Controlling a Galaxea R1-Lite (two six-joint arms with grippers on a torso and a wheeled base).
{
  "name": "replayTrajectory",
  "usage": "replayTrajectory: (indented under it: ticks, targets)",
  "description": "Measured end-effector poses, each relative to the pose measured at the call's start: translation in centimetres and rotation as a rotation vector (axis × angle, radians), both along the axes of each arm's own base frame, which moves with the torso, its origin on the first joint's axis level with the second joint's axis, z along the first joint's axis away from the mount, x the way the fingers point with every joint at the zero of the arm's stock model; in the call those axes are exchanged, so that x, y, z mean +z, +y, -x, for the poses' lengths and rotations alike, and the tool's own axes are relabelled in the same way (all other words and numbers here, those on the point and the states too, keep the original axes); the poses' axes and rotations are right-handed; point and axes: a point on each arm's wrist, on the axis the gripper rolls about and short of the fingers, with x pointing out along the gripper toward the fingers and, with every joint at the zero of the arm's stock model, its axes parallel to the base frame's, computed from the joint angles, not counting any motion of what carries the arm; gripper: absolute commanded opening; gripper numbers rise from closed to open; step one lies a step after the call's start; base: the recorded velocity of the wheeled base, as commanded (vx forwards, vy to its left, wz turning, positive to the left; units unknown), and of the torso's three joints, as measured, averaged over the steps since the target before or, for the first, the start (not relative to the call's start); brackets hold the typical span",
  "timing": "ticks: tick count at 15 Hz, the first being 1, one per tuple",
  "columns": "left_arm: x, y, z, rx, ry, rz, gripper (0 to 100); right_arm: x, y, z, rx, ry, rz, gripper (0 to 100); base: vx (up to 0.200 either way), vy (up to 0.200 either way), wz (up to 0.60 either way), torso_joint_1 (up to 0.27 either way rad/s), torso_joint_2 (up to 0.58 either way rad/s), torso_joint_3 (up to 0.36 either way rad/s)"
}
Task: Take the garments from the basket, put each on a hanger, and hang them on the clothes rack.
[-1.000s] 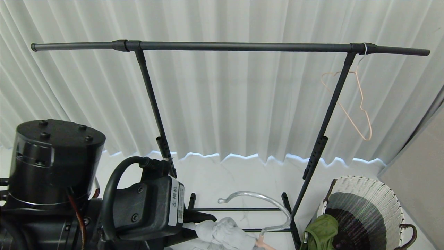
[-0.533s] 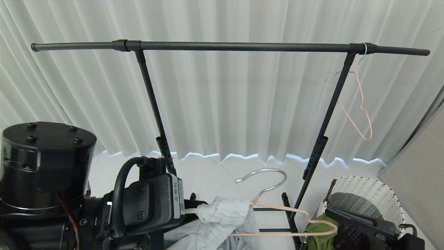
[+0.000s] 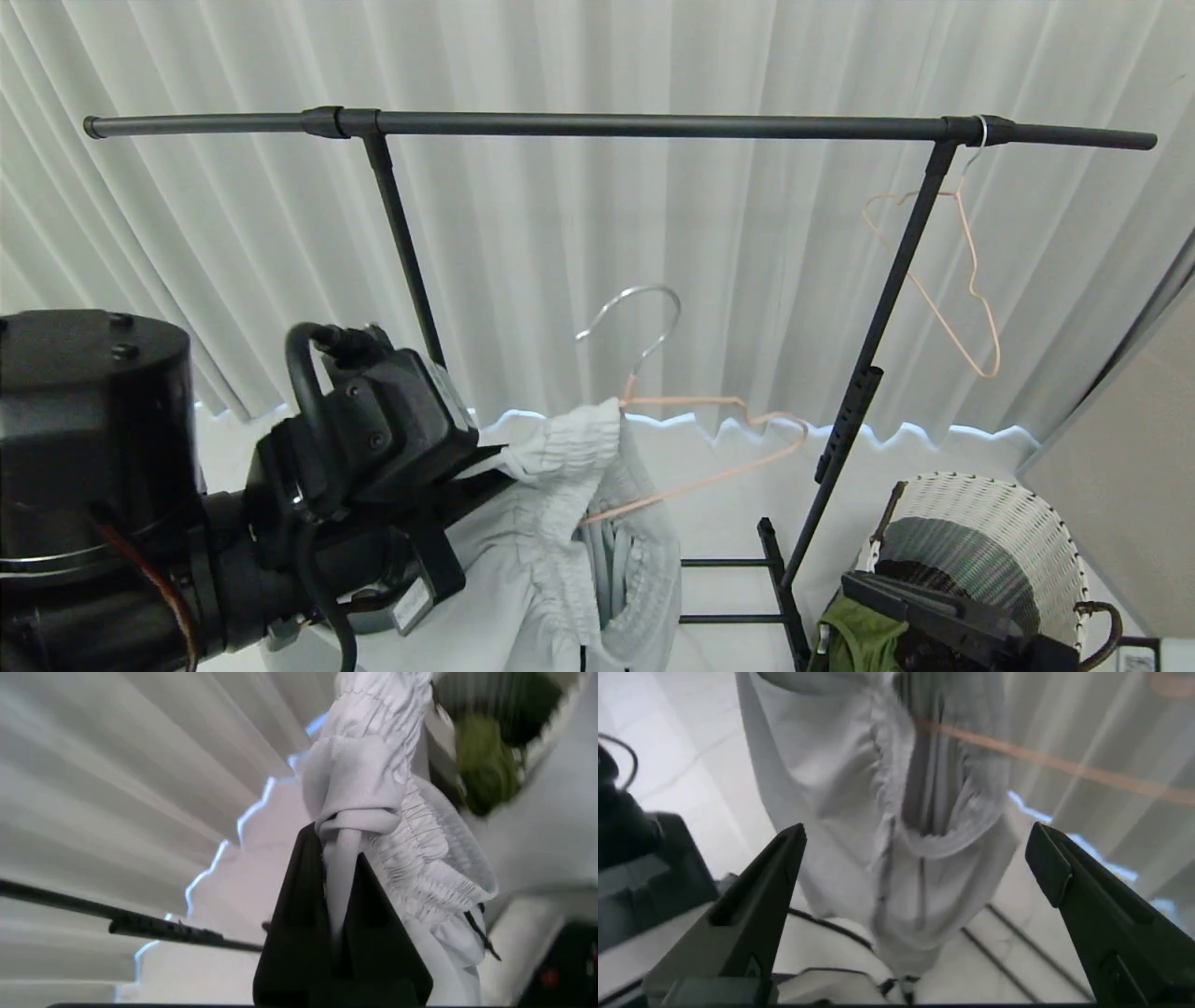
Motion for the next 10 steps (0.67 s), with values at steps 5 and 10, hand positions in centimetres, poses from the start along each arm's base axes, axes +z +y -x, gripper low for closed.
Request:
replayTrajectory:
  ticks: [5,10]
  targets:
    - [1.8,-0.2,-0.3,0.022,-0.082,0.110,0,-0.2,3.3,-3.2,-0.137,0.167,-0.087,100,0.000,0.000,0.00,0.000,0.00,0.000]
    - [3.1,-0.6,-0.2,0.007,-0.118,0.144,0,-1.2,7.1,-8.8,-0.308,0.258,-0.146,100,0.000,0.000,0.00,0.000,0.00,0.000]
